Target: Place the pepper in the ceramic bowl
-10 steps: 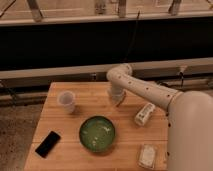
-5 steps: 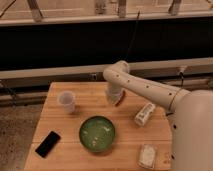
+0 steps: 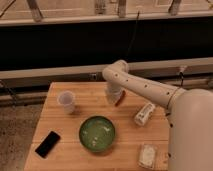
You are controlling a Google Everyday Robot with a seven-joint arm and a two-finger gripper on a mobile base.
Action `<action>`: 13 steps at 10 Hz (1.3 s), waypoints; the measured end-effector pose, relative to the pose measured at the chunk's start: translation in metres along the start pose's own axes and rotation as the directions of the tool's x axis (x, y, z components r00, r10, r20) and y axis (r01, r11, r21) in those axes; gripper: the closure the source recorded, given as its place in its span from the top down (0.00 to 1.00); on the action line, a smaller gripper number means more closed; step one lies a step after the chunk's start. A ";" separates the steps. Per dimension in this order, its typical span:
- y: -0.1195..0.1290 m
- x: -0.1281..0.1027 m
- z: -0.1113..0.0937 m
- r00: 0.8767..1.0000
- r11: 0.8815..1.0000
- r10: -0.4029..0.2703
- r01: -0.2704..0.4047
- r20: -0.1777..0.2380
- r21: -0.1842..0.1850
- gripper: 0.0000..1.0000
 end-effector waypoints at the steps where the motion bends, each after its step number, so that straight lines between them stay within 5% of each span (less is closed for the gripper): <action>1: -0.003 0.007 0.004 1.000 1.000 -0.005 0.005 0.001 -0.002 0.55; 3: -0.005 0.028 0.016 1.000 1.000 -0.001 0.001 0.007 -0.011 0.77; 4: -0.008 0.034 0.019 1.000 1.000 -0.002 0.002 0.008 -0.011 0.80; 13: 0.012 0.071 0.030 0.999 0.999 0.041 -0.040 0.016 -0.027 0.80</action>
